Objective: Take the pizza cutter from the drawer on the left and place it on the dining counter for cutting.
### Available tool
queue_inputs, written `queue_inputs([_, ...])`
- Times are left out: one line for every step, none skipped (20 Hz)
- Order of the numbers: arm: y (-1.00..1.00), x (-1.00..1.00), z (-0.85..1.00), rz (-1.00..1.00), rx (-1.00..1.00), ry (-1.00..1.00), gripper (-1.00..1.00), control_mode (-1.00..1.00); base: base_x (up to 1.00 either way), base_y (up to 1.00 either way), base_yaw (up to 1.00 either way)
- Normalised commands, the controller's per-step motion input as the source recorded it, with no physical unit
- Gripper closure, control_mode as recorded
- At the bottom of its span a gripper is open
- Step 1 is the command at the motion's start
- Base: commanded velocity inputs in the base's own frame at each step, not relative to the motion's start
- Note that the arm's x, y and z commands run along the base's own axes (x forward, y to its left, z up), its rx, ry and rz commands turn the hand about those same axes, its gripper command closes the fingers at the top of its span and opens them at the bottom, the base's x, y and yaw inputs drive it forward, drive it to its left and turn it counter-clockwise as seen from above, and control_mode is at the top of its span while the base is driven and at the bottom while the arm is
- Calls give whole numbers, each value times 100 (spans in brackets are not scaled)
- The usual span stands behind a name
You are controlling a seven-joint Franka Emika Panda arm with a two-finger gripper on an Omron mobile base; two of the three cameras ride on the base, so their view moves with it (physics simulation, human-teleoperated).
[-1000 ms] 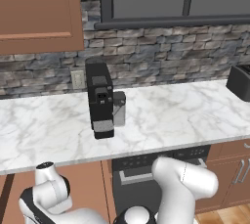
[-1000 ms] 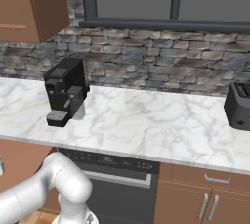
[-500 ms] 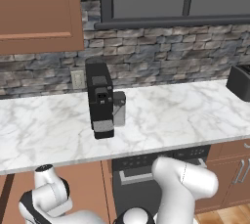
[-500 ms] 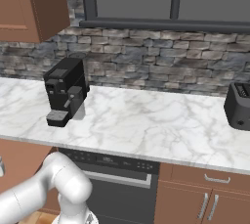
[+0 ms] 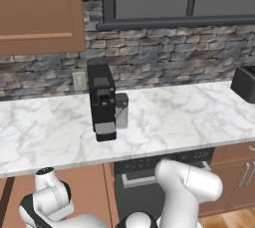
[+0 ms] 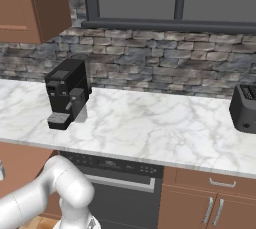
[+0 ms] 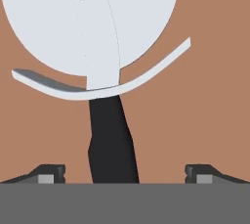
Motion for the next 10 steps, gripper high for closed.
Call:
queue_inputs([0,0,0,0,0,0,100,-100,0,0,0])
queue_inputs([0,0,0,0,0,0,100,-100,0,0,0])
queue_inputs([0,0,0,0,0,0,100,-100,0,0,0])
queue_inputs([0,0,0,0,0,0,100,-100,0,0,0])
queue_inputs([0,0,0,0,0,0,100,-100,0,0,0])
queue_inputs([0,0,0,0,0,0,100,-100,0,0,0])
queue_inputs([0,0,0,0,0,0,100,-100,0,0,0])
queue_inputs([0,0,0,0,0,0,100,-100,0,0,0])
queue_inputs([0,0,0,0,0,0,100,-100,0,0,0])
queue_inputs([0,0,0,0,0,0,100,-100,0,0,0])
